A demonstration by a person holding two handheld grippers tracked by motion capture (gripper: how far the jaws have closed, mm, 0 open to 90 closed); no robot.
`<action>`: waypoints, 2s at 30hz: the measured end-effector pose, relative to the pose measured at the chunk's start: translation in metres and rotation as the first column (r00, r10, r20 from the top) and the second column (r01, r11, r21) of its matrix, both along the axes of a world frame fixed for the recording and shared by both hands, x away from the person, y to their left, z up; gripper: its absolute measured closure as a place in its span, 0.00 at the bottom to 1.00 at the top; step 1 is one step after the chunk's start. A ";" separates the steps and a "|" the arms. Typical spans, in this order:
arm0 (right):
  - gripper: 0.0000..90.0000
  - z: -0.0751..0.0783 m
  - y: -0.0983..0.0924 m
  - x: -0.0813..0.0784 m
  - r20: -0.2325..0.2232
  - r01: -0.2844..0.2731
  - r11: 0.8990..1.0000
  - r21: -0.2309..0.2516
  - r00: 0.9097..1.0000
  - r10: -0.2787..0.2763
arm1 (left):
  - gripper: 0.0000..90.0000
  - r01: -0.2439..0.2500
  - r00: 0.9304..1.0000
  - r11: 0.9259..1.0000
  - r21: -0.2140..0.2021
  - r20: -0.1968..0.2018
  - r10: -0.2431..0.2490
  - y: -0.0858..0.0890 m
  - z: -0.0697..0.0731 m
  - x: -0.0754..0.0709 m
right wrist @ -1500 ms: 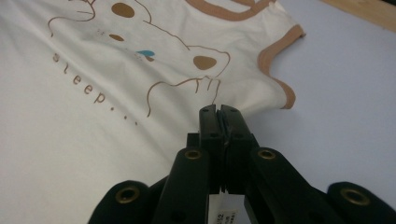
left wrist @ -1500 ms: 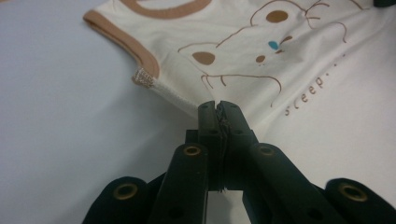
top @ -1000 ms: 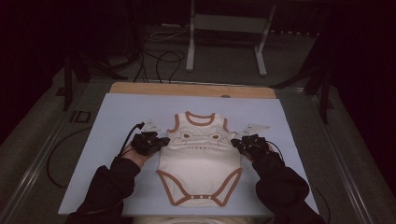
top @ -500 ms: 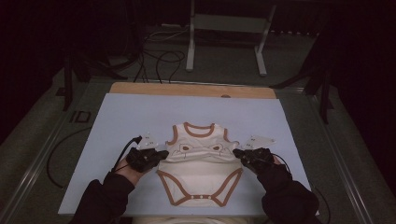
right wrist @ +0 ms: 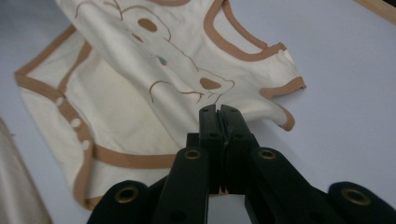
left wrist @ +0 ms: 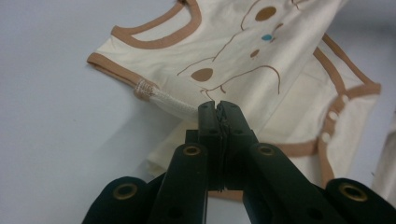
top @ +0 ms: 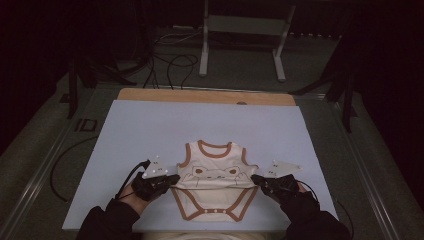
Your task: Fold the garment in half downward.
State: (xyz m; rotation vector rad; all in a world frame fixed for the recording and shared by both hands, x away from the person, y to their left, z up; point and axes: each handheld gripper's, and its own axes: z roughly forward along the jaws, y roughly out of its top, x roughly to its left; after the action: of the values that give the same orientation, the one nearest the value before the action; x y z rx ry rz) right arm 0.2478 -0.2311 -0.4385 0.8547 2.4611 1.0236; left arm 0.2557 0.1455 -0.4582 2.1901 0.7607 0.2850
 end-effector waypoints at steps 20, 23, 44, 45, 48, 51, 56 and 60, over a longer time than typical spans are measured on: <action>0.99 -0.031 -0.011 -0.032 -0.119 -0.015 0.999 0.028 0.993 0.018 | 1.00 -0.003 1.000 1.000 0.001 -0.012 0.003 -0.005 -0.022 -0.044; 0.99 -0.035 -0.013 -0.036 -0.131 -0.018 1.000 0.025 0.991 0.021 | 0.99 -0.001 1.000 1.000 -0.006 -0.024 0.001 -0.005 -0.025 -0.051; 0.99 -0.057 -0.013 -0.047 -0.190 -0.007 1.000 -0.011 0.982 0.004 | 0.99 0.007 0.995 1.000 0.019 -0.099 -0.005 -0.005 -0.049 -0.066; 0.99 -0.058 -0.013 -0.047 -0.192 -0.004 1.000 -0.017 0.981 0.001 | 0.99 0.010 0.994 1.000 0.028 -0.111 -0.007 -0.005 -0.052 -0.066; 0.99 -0.060 -0.012 -0.047 -0.192 -0.007 1.000 -0.028 0.981 0.002 | 0.99 0.014 0.993 1.000 0.028 -0.115 -0.010 -0.006 -0.055 -0.066; 0.98 -0.064 -0.011 -0.047 -0.199 -0.013 0.999 -0.051 0.980 0.003 | 0.99 0.018 0.993 0.999 0.029 -0.114 -0.014 -0.006 -0.057 -0.065; 0.98 -0.067 -0.008 -0.049 -0.177 -0.025 0.996 -0.083 0.984 0.010 | 0.98 0.019 0.993 1.000 0.008 -0.121 -0.018 -0.004 -0.059 -0.065; 0.98 -0.068 -0.010 -0.048 -0.185 -0.022 0.998 -0.067 0.983 0.009 | 0.98 0.026 0.991 1.000 -0.016 -0.134 -0.028 -0.002 -0.061 -0.062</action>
State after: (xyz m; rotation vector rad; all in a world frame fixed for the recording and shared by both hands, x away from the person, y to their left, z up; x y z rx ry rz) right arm 0.1996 -0.2410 -0.5061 0.9479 2.6439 0.8949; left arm 0.1932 0.1437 -0.5191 2.2211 0.8030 0.1190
